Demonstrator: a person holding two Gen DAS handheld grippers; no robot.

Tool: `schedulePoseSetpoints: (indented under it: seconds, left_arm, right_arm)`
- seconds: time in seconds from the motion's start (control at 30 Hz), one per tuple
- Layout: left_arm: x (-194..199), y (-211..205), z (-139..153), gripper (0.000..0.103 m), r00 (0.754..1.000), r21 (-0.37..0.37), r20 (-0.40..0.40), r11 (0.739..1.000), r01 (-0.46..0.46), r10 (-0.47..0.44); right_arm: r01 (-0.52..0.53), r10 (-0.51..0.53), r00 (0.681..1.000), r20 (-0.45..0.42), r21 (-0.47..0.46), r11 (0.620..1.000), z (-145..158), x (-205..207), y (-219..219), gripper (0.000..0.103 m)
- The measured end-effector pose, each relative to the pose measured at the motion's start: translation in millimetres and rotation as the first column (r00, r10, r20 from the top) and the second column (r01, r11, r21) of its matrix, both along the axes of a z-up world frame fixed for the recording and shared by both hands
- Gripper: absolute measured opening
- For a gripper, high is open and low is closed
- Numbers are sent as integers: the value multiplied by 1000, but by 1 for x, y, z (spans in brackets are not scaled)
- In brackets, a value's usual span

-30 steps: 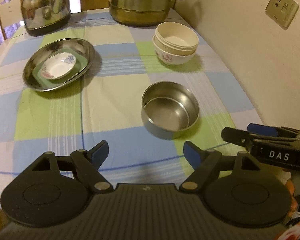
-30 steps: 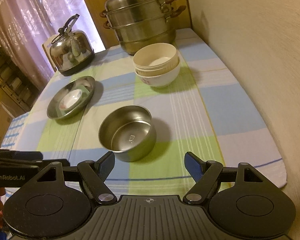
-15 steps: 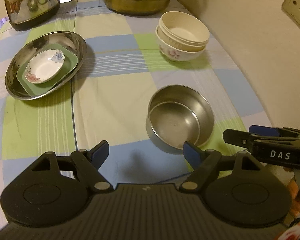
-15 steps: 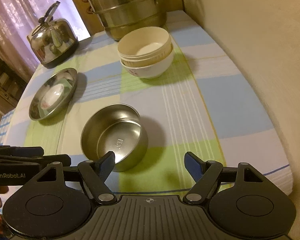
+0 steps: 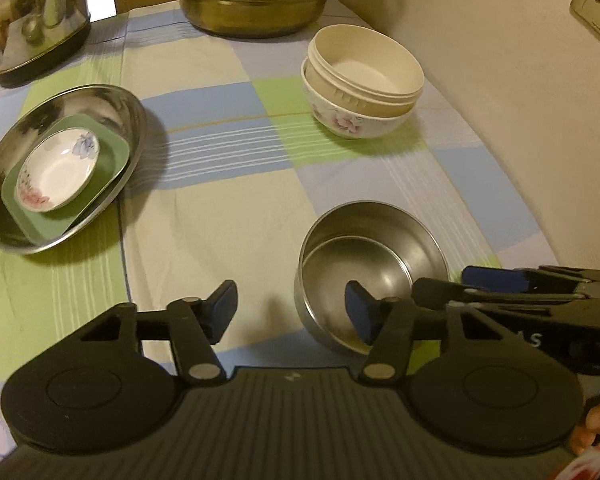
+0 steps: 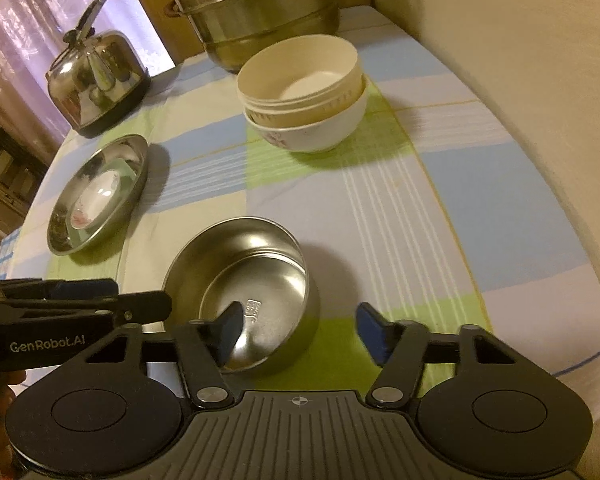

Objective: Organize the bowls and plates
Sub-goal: 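Move both tools to the small steel bowl and grip its rim, then lift the steel bowl with both tools and carry it over the cream bowl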

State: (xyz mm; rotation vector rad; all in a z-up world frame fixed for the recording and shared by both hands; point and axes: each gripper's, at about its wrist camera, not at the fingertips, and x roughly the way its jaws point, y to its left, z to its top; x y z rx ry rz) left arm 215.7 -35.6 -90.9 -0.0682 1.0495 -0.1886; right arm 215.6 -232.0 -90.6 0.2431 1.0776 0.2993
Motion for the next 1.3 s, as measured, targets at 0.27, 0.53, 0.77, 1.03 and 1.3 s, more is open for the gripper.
schedulePoseSetpoints:
  seconds: [0.27, 0.53, 0.77, 1.03, 1.3]
  left_arm:
    - [13, -3, -13, 32, 999, -10, -18, 999, 33, -34]
    - [16, -1, -19, 14, 999, -27, -32, 999, 36, -37]
    - [17, -4, -18, 5, 998, -41, -34, 998, 43, -45]
    - [13, -6, -4, 5, 999, -49, -14, 998, 46, -47]
    - [14, -6, 33, 6, 997, -53, 49, 997, 54, -51]
  right_arm:
    - [18, -18, 1000, -11, -13, 1000, -11, 10, 6, 38]
    - [47, -47, 999, -22, 11, 999, -13, 11, 2, 15]
    - [44, -44, 999, -21, 13, 999, -12, 9, 1, 10]
    - [28, -27, 999, -18, 11, 1000, -3, 8, -3, 10]
    - [8, -8, 1000, 15, 13, 1000, 31, 15, -6, 10]
